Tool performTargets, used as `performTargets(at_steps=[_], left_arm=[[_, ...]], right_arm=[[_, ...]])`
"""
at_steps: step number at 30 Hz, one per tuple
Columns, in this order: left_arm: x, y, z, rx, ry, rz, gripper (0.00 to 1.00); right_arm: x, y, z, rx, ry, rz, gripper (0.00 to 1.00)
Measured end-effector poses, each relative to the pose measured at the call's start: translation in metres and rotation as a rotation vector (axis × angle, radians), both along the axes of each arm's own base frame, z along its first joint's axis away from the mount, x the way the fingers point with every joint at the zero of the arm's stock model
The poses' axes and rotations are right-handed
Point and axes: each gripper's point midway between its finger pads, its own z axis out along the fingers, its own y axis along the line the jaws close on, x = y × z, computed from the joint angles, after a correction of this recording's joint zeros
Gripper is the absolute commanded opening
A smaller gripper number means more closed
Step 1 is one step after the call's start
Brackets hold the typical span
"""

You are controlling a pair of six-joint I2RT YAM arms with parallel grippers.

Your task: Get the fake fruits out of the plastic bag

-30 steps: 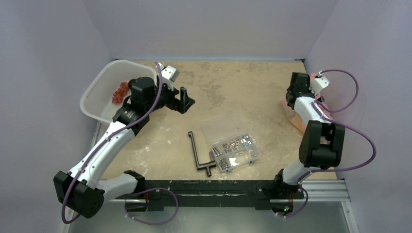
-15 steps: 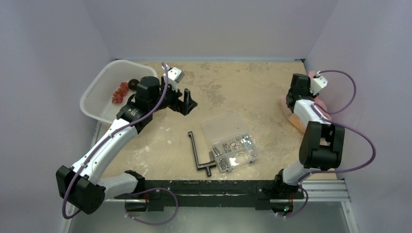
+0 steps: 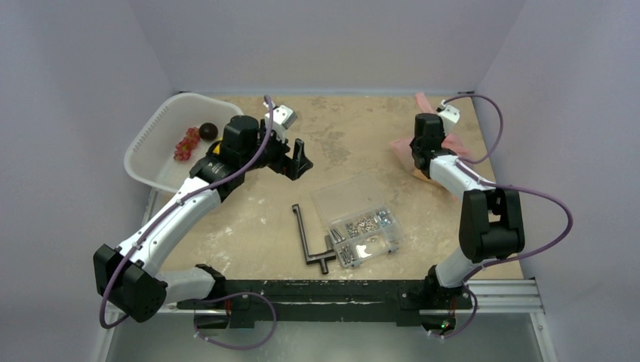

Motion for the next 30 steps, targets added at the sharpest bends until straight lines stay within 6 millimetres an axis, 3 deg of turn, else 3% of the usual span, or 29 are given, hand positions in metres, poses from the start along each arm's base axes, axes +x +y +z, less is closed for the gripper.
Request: performTargets(at_steps=[6, 11, 15, 18, 22, 24, 28, 30], left_arm=[[-0.002, -0.012, -0.007, 0.009, 0.018, -0.026, 0.88], [0.007, -0.032, -0.014, -0.032, 0.041, -0.029, 0.88], [0.029, -0.05, -0.028, -0.05, 0.101, 0.004, 0.88], [0.051, -0.067, -0.033, -0.071, 0.12, 0.036, 0.88], [0.076, -0.086, -0.032, -0.119, 0.126, 0.073, 0.9], [0.088, -0.097, -0.03, -0.14, 0.12, 0.086, 0.91], [0.11, -0.126, -0.029, -0.149, 0.082, 0.097, 0.92], [0.117, -0.144, -0.03, -0.147, 0.06, 0.098, 0.92]], right_arm=[[0.001, 0.025, -0.001, 0.024, 0.003, 0.079, 0.13], [-0.006, 0.08, -0.003, 0.058, -0.014, 0.237, 0.13], [-0.001, 0.108, -0.003, 0.105, -0.034, 0.339, 0.15], [0.004, 0.124, -0.004, 0.145, -0.05, 0.413, 0.25], [0.005, 0.147, -0.001, 0.192, -0.065, 0.535, 0.55], [0.005, 0.157, 0.004, 0.209, -0.078, 0.591, 0.66], [-0.002, 0.153, 0.013, 0.181, -0.07, 0.606, 0.78], [-0.007, 0.14, 0.033, 0.156, -0.11, 0.566, 0.81]])
